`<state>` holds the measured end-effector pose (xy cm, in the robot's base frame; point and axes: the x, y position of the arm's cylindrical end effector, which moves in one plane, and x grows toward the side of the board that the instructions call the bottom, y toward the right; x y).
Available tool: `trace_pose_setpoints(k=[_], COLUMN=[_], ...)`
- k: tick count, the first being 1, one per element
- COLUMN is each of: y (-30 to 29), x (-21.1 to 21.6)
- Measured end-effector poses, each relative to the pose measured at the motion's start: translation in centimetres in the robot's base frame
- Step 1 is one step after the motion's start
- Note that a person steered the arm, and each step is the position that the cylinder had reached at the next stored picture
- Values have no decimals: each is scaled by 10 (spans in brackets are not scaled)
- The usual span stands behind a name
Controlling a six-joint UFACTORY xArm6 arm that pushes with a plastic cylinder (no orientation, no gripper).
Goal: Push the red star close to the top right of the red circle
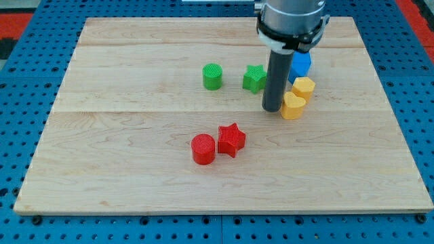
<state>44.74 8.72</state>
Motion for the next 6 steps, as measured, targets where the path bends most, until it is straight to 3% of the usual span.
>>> trace_pose_setpoints(k=[2,3,6], y=[41,19,2], x=[9,48,39])
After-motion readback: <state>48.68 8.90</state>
